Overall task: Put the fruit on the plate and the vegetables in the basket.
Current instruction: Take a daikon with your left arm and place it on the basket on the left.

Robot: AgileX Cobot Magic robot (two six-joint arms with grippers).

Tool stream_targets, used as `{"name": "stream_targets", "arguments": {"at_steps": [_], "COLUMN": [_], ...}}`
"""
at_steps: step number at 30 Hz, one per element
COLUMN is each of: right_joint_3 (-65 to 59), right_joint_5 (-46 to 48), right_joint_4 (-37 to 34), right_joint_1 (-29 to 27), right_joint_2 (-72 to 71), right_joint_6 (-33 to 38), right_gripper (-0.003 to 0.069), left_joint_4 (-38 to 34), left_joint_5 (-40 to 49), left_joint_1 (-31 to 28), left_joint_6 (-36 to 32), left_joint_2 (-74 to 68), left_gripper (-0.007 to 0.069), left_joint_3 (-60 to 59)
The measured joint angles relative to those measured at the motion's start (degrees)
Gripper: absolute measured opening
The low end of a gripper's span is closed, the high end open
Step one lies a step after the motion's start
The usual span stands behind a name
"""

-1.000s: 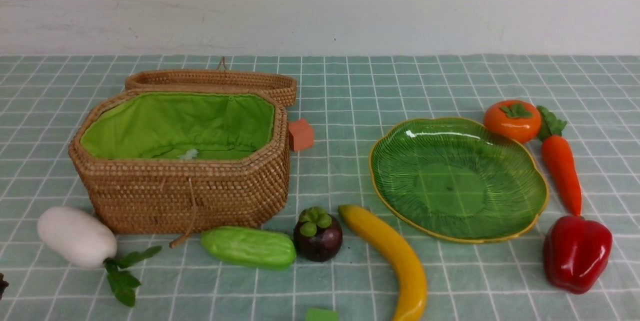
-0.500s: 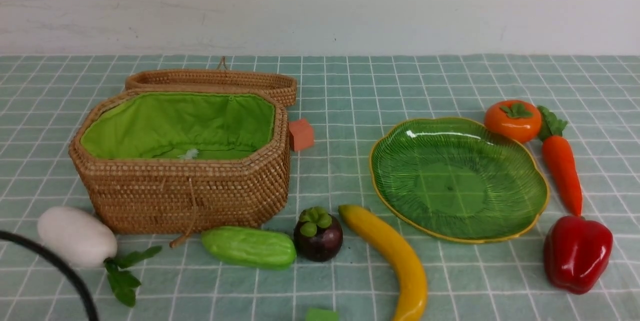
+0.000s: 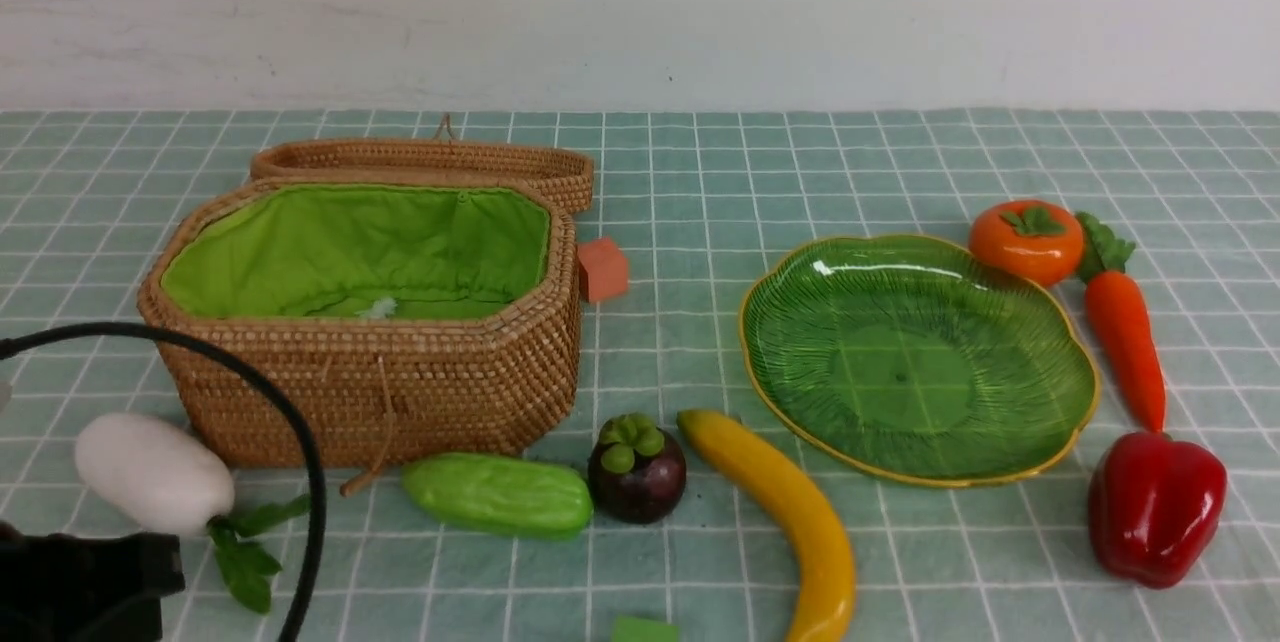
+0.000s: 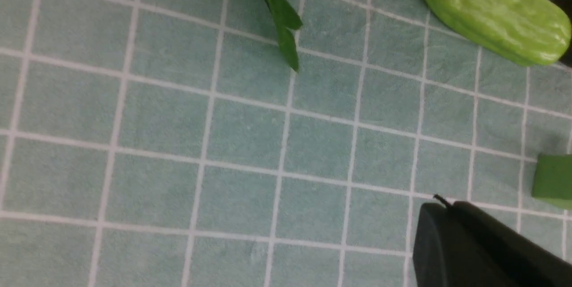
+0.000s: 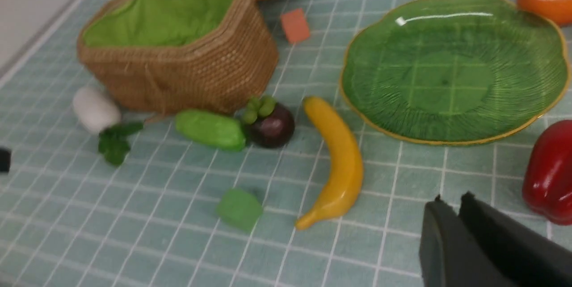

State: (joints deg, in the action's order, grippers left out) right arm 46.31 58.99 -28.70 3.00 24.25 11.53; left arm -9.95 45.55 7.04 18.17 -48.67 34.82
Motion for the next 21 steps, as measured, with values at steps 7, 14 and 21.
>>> {"name": "stream_targets", "arguments": {"at_steps": [7, 14, 21], "right_joint_3": [13.69, 14.19, 14.37], "right_joint_5": [9.07, 9.89, 9.65], "right_joint_4": [0.92, 3.79, 5.01], "right_joint_1": [7.14, 13.40, 13.77], "right_joint_2": [11.31, 12.95, 12.95], "right_joint_6": [3.35, 5.60, 6.37], "right_gripper": [0.0057, 0.0066, 0.0074], "left_joint_4": [5.34, -5.05, -6.91], "left_joint_5": [-1.55, -7.56, -17.08], "left_joint_1": [-9.72, -20.05, -20.56], "left_joint_6": [4.58, -1.94, -3.87], "left_joint_2": [-9.51, -20.89, -31.24], "left_gripper": [-0.0013, -0.0013, 0.0145], "left_joint_3": [4.71, 8.30, 8.48]}}
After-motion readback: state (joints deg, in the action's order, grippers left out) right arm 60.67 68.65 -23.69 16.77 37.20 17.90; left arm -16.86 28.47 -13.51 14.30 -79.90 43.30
